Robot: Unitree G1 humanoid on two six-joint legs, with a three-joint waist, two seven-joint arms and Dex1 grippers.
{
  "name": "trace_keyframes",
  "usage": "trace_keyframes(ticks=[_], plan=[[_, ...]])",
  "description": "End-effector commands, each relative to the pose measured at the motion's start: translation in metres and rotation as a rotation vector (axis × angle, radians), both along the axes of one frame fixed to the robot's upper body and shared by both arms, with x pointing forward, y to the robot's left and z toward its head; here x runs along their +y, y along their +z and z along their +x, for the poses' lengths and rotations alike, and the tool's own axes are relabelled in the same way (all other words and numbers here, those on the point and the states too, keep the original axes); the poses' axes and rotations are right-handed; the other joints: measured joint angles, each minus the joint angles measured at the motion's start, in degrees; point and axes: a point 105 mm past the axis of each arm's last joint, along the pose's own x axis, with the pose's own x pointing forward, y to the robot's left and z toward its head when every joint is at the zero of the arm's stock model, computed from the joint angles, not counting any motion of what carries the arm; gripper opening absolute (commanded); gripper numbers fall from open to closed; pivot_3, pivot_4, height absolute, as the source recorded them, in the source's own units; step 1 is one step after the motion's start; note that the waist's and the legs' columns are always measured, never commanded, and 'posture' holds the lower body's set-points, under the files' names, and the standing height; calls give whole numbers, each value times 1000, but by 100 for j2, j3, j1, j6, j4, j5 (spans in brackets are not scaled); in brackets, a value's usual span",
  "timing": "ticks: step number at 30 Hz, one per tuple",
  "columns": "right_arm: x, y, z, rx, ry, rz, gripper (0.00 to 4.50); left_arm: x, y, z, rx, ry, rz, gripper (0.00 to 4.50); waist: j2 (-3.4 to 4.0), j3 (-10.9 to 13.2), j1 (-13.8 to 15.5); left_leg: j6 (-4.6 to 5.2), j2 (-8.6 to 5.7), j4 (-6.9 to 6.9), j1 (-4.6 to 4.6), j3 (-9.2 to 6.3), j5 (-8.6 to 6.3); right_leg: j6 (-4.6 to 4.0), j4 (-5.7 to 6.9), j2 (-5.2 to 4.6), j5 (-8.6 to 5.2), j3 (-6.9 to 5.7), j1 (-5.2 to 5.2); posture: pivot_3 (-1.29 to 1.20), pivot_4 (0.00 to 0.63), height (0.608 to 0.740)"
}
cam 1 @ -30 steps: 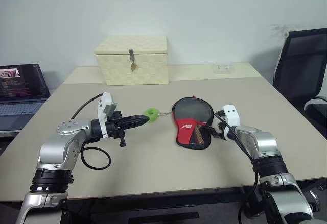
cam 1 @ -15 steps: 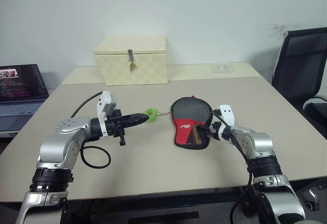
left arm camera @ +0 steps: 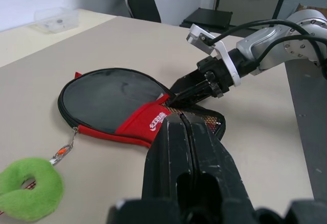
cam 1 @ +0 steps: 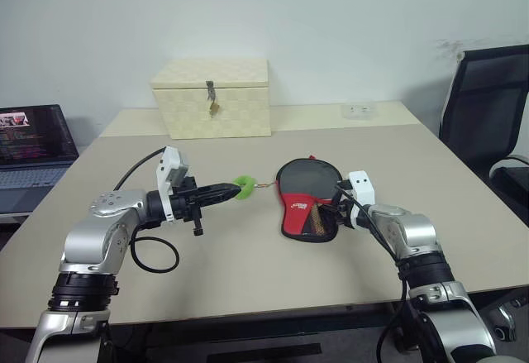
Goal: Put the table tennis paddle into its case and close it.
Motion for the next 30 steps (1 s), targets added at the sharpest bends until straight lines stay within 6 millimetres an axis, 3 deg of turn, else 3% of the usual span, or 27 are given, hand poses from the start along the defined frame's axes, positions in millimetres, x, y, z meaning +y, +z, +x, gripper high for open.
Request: trace_keyframes(ticks=[1, 8, 17, 23, 30], plan=[[9, -17, -5, 88, 30, 0, 1955, 0, 9, -2, -50, 0, 4, 0, -1, 0, -1, 0, 0, 0, 3, 3, 0, 0, 2, 0, 0, 2, 1, 0, 150, 740], [23, -10, -5, 110, 79, 88, 38, 2, 8, -3, -46, 6, 5, 0, -2, -1, -7, 0, 0, -1, 22, 15, 0, 8, 14, 0, -5, 12, 10, 0, 150, 740], [60, 10, -34, 137, 289, 196, 15, -2, -4, -26, 42, -90, 31, 0, -1, 0, -36, 2, 10, -21, 20, 24, -4, -16, 14, 8, -13, 19, -4, 0, 150, 740], [79, 15, -51, 142, 334, 214, 15, -10, -13, -41, 85, -142, 36, 0, 0, 1, -33, 4, 12, -31, 14, -2, -6, -31, 14, 10, -23, 18, -7, 0, 150, 740], [86, 8, -86, 192, 343, 220, 15, -18, -22, -55, 128, -177, 38, 0, 0, 1, 6, 3, 12, -24, -1, -21, -6, -24, 7, 6, -28, 5, -6, 0, 150, 740]])
